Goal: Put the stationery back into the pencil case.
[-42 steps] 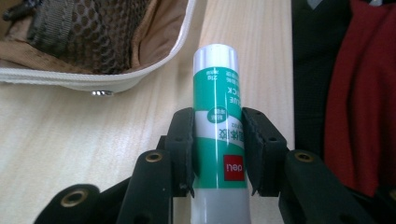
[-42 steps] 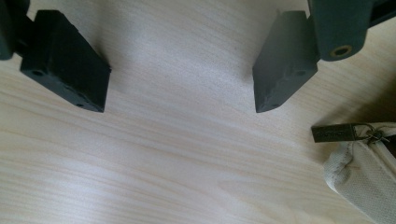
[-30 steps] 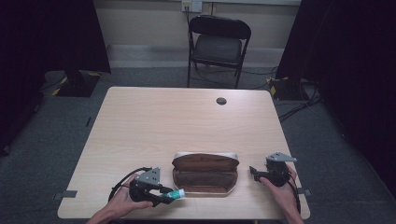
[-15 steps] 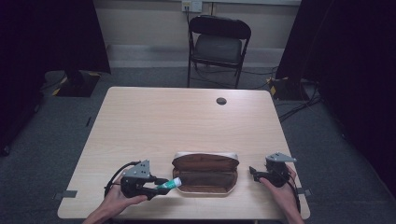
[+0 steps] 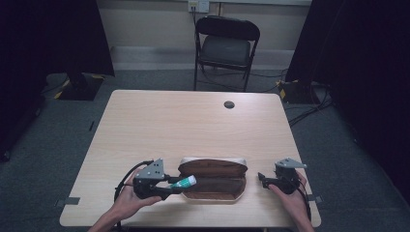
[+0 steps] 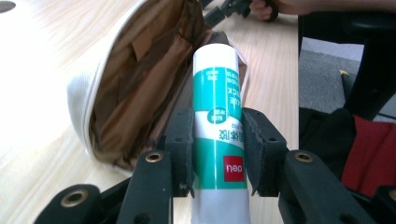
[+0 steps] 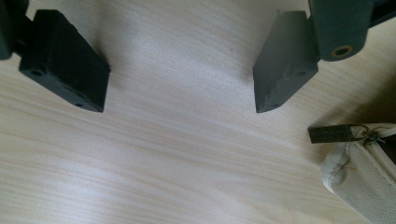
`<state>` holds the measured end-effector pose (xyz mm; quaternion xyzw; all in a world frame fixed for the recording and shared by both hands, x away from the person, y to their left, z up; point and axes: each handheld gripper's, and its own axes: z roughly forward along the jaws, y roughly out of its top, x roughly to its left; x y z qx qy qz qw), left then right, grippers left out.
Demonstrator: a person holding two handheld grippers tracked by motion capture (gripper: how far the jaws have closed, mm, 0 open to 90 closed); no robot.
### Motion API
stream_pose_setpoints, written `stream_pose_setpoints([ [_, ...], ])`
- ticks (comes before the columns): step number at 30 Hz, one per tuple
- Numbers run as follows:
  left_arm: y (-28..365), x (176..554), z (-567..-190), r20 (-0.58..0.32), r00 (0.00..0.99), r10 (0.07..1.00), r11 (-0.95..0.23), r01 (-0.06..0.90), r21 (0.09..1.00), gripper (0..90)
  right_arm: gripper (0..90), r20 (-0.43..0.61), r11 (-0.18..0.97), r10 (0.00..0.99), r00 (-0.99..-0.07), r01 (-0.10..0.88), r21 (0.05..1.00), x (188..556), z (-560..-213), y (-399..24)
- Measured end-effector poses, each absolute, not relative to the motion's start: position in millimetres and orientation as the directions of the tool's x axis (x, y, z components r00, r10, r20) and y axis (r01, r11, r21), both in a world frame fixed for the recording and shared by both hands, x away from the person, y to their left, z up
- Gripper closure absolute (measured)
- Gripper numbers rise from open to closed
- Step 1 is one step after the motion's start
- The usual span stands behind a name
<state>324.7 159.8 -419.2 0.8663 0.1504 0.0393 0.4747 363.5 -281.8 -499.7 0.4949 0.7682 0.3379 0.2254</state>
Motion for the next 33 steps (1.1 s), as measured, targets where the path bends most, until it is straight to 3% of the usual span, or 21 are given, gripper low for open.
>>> stream_pose_setpoints([
  [13,123,340,-410,-0.033,0.966,0.255,-0.54,0.17,0.824,65.9,17.5,-0.013,0.279,0.915,-0.402,0.61,0.742,363,-500,-281],
  [20,114,352,-413,-0.054,0.96,0.276,-0.513,0.195,0.836,65.9,17.5,-0.013,0.279,0.915,-0.402,0.61,0.742,363,-500,-281],
  [33,93,363,-432,-0.051,0.958,0.283,-0.594,0.216,0.775,65.8,17.5,-0.013,0.28,0.915,-0.404,0.609,0.742,363,-500,-280],
])
